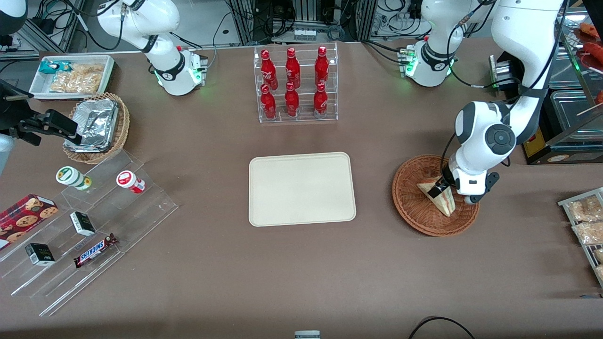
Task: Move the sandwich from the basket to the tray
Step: 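Lower the open left gripper and close it on the wrapped sandwich, then lift the sandwich and carry it over the cream tray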
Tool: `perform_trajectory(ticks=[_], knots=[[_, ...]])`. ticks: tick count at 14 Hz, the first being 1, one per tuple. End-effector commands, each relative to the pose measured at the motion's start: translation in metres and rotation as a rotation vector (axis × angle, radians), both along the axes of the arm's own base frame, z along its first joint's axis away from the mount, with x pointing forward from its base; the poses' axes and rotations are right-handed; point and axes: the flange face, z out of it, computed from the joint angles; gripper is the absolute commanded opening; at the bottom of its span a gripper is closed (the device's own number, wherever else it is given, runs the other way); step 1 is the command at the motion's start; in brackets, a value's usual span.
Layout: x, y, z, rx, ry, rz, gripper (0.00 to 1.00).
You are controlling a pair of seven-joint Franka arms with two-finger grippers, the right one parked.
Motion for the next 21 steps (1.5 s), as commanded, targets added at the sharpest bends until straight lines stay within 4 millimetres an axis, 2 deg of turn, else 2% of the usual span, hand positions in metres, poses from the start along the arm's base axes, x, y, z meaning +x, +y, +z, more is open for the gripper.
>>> perform_trajectory(ticks=[1, 2, 3, 4, 6, 9, 11, 14, 16, 21], knots=[[0.001, -0.008, 0.004, 0.0, -0.011, 0.001, 0.28], [0.001, -0.009, 0.005, 0.0, -0.013, -0.013, 0.12], [0.002, -0.008, 0.007, 0.0, -0.017, -0.013, 0.07], [0.003, -0.008, 0.008, 0.0, -0.019, -0.014, 0.05], [0.008, -0.009, 0.022, -0.001, -0.039, -0.028, 0.01], [0.015, -0.015, 0.047, 0.003, 0.017, -0.188, 0.01], [0.017, -0.05, 0.061, -0.008, 0.051, -0.401, 0.02], [0.014, -0.08, 0.069, -0.016, 0.066, -0.611, 0.04], [0.011, -0.113, 0.072, -0.016, 0.055, -0.668, 0.01], [0.0, -0.21, 0.059, -0.019, 0.067, -0.678, 0.0]])
